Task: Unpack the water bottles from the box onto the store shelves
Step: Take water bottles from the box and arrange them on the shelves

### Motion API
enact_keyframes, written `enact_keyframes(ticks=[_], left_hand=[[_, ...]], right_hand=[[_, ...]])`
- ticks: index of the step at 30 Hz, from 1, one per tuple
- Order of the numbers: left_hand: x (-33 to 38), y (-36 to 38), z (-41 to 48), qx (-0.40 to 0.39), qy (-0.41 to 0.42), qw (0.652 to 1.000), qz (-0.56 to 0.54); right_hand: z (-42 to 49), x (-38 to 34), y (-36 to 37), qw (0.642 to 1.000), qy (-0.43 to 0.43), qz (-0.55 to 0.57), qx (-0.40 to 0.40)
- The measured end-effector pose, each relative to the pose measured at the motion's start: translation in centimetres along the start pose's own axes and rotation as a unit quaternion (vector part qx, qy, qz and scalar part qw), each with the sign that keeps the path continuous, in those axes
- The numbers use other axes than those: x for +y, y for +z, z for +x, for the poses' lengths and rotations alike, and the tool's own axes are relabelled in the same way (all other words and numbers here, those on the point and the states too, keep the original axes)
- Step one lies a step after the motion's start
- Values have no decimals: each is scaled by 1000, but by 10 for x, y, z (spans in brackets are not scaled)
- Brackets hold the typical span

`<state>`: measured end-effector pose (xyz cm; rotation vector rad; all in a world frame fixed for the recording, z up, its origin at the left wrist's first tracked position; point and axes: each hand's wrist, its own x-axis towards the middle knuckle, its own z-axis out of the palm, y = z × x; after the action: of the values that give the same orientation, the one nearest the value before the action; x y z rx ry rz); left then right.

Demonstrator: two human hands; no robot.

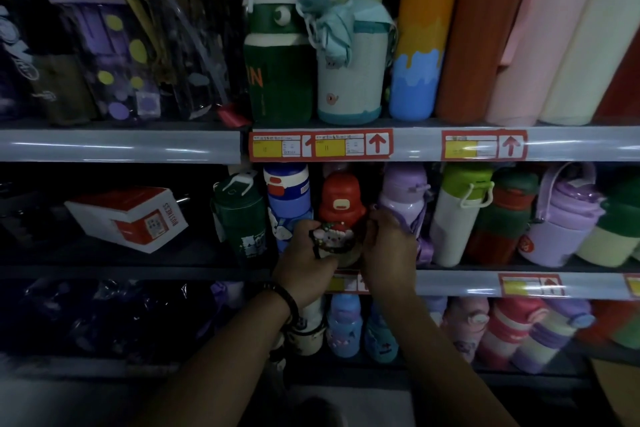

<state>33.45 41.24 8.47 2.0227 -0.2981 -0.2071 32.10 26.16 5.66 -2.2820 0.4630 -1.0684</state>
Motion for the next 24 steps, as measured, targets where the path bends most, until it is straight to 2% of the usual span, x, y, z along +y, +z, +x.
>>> enact_keyframes(ticks=[6,10,17,21,24], left_hand=[[-3,2,5,17,18,1000,17],[2,2,1,14,17,1000,13],[5,2,-4,3,6,1000,3],[5,1,-5,-15,-20,999,-20],[4,3,-5,-16,-21,999,-20]], right_hand=[[-9,-6,4,999,18,44,-17],[-20,-7,3,992,63,100,-34],[-20,-4,-3,995,26,96,-33],[-23,1,-1,992,5,98,-83],[-26,4,-3,991,8,99,-89]])
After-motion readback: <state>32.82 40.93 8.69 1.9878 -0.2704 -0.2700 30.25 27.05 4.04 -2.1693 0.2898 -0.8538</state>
